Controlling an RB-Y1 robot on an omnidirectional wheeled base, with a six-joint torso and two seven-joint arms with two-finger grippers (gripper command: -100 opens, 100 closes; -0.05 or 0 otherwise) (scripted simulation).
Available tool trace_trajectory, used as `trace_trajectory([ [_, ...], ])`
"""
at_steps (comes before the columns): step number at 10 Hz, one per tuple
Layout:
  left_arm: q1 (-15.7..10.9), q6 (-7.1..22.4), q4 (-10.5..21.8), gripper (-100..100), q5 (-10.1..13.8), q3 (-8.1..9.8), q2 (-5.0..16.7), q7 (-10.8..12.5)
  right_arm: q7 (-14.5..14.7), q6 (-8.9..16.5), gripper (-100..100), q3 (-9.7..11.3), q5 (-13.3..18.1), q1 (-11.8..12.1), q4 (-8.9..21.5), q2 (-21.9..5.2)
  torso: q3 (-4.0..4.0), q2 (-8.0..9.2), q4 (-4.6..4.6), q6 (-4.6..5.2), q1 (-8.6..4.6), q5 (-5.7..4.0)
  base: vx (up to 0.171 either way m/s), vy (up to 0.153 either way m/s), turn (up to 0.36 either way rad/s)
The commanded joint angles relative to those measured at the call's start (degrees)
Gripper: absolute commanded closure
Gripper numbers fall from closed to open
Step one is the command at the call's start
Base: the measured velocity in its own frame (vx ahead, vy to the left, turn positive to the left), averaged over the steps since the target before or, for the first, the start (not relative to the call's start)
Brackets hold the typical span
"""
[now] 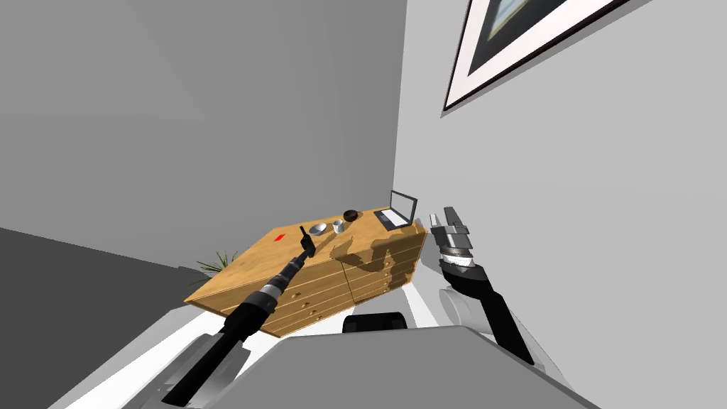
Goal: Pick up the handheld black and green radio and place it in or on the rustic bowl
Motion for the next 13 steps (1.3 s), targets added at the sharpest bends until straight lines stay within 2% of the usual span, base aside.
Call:
trace_trajectory([
  [1,0.0,2.9,0.5,-100,-0.4,0.61,2.0,-0.6,0.0,0.0,0,0.0,0.0,0.0,0.0,0.0,0.00,0.00,0.00,0.00,0.00,0.00,0.051,-0.029,-0.004],
  [8,-0.6,14.0,2.3,-100,-1.5,3.94,10.1,-3.2,0.0,0.0,0,0.0,0.0,0.0,0.0,0.0,-0.03,-0.05,-0.01,0.00,0.03,0.01,0.055,-0.022,-0.012],
  [13,-0.9,20.5,3.2,-100,-2.3,5.98,14.8,-4.8,0.0,0.0,0,0.0,0.0,0.0,0.0,0.0,0.00,0.01,0.00,0.00,0.02,0.01,0.045,-0.023,-0.012],
])
